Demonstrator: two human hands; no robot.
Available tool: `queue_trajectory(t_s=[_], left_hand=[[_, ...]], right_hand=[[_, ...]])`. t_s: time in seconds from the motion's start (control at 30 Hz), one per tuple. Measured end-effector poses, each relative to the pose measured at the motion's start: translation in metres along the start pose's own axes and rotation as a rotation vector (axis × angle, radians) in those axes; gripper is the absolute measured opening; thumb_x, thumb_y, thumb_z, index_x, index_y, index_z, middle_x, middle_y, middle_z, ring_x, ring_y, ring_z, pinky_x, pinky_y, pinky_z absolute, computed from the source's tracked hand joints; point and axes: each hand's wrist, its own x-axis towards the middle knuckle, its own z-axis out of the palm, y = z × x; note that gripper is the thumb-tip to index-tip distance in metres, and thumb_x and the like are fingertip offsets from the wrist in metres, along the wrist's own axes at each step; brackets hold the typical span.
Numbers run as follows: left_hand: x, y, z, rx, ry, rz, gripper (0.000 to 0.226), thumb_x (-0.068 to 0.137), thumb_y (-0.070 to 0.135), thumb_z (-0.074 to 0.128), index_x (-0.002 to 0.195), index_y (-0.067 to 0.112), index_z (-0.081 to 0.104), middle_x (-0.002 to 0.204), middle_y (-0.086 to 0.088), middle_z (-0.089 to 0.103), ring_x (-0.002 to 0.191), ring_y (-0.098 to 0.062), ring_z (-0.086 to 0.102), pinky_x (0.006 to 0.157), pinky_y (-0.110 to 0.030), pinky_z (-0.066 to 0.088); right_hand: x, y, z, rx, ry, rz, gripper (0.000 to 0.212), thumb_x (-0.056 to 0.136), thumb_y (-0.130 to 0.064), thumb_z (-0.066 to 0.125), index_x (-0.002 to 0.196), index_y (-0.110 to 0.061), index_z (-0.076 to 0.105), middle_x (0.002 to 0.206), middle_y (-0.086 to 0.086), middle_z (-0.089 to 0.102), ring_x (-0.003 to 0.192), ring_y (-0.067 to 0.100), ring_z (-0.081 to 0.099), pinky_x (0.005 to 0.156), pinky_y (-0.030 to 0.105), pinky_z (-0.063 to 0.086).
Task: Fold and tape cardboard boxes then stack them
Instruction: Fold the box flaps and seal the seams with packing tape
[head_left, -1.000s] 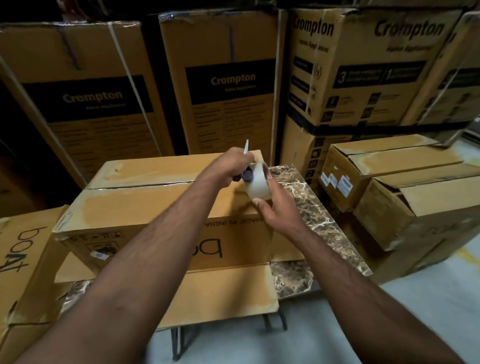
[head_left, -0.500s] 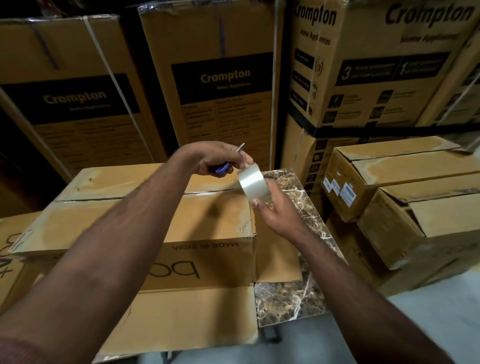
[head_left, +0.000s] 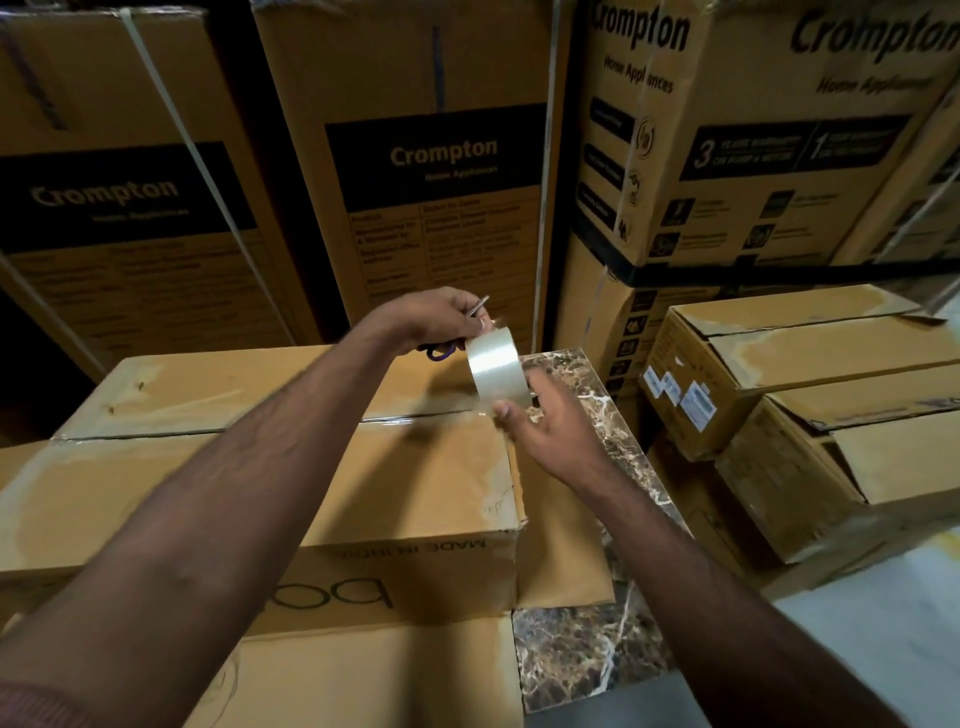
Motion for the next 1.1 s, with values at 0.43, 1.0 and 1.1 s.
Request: queue_trajectory(t_s=[0.43, 1.0, 1.1], left_hand=[[0.09, -0.035, 0.005, 0.086, 0.188, 0.15, 0.016, 0.099, 0.023, 0.059, 0.091, 0.011, 0.065, 0.083, 0.003, 0.064, 0.079, -0.012, 0.059, 0.067, -0.026, 0.045], [0.152, -0.066, -0.006, 0.178, 0.146, 0.189, 0.019, 0.099, 0.03, 0.057, 0.1, 0.013, 0.066, 0.099, -0.005, 0.07, 0.093, -0.022, 0.065, 0.081, -0.038, 0.052], [0.16, -0.075, -0.005, 0.179, 0.063, 0.156, 0.017, 0.1, 0.031, 0.058, 0.094, 0.016, 0.064, 0.093, -0.003, 0.067, 0.089, -0.02, 0.062, 0.076, -0.036, 0.048]], right_hand=[[0.03, -0.011, 0.007, 0.337, 0.124, 0.156, 0.02, 0.098, -0.013, 0.063, 0.116, -0.02, 0.061, 0.106, 0.002, 0.072, 0.092, 0.012, 0.071, 0.07, 0.027, 0.059], [0.057, -0.024, 0.01, 0.249, 0.185, 0.21, 0.025, 0.096, -0.032, 0.066, 0.117, -0.018, 0.064, 0.104, 0.002, 0.073, 0.096, 0.015, 0.071, 0.081, 0.04, 0.061], [0.066, -0.022, 0.011, 0.256, 0.157, 0.246, 0.02, 0.098, -0.028, 0.065, 0.115, -0.017, 0.065, 0.103, 0.003, 0.073, 0.094, 0.017, 0.071, 0.083, 0.044, 0.06]])
